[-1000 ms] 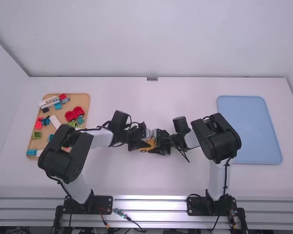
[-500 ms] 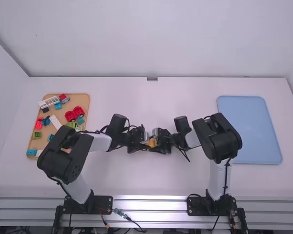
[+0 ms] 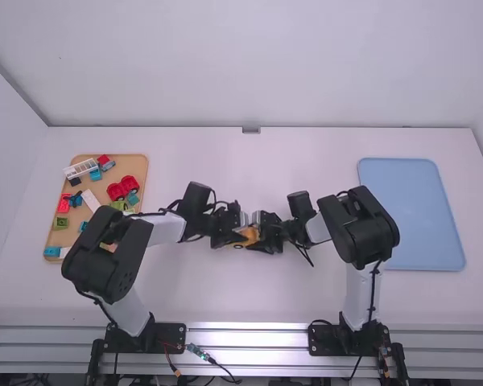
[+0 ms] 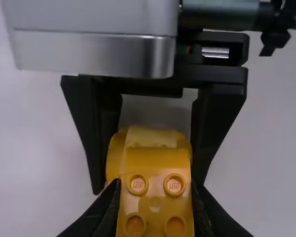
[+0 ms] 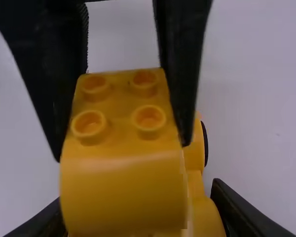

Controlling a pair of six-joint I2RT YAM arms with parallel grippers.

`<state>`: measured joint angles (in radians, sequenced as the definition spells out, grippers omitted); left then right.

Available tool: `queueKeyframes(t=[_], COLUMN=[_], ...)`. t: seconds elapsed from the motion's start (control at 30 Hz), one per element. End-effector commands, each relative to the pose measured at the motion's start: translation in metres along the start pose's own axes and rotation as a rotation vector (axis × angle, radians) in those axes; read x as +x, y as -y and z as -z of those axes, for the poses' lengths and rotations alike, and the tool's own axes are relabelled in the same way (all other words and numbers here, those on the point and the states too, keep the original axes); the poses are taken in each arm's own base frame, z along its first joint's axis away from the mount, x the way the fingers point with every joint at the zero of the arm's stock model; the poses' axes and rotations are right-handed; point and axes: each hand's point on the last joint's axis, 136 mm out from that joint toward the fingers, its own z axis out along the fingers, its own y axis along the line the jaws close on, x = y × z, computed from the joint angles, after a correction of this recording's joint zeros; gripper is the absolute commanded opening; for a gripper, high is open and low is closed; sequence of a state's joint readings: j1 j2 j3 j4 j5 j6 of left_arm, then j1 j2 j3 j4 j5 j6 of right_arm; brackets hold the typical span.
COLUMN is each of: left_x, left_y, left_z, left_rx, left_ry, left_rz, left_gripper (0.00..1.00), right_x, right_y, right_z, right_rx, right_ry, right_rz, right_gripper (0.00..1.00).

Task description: Assemble lego blocks to make yellow taxi

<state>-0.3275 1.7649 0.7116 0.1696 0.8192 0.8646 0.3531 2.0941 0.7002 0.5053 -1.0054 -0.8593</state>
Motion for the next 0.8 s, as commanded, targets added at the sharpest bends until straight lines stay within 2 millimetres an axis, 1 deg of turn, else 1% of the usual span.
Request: queueKeyframes(t=[0.0,0.1,0.27,0.43,0.77], left_x=[-0.007,-0.012,-0.007,-0.002,0.004], left_y=[-0.004,0.000,0.006,0.012,0.016], left_z=[0.001,0.002,-0.003,-0.003,-0.002], left_rx=[-0.005,0.019,0.039,0.052,0.043], left_ry=[0.024,0.055,0.051,0.051,0.064], left_rz=[-0.034,-0.036,-0.030,-0.037,-0.033], left_gripper=[0.02,0.02,0.02,0.02,0.02], right_x=[0.011,0.011,0.011,0.011,0.011], right_y=[0.002,0.002,0.001,0.002,0.002], right_z=[0.000,0.000,0.000,0.000,0.000], right_rx=[0.017,0.017,0.015,0.017,0.016], right_ry=[-0.035,-0.035,-0.035,-0.035,-0.035], right_rz=[-0.040,-0.040,-0.040,-0.040,-0.040], right_gripper=[0.04,0.04,0.04,0.04,0.04])
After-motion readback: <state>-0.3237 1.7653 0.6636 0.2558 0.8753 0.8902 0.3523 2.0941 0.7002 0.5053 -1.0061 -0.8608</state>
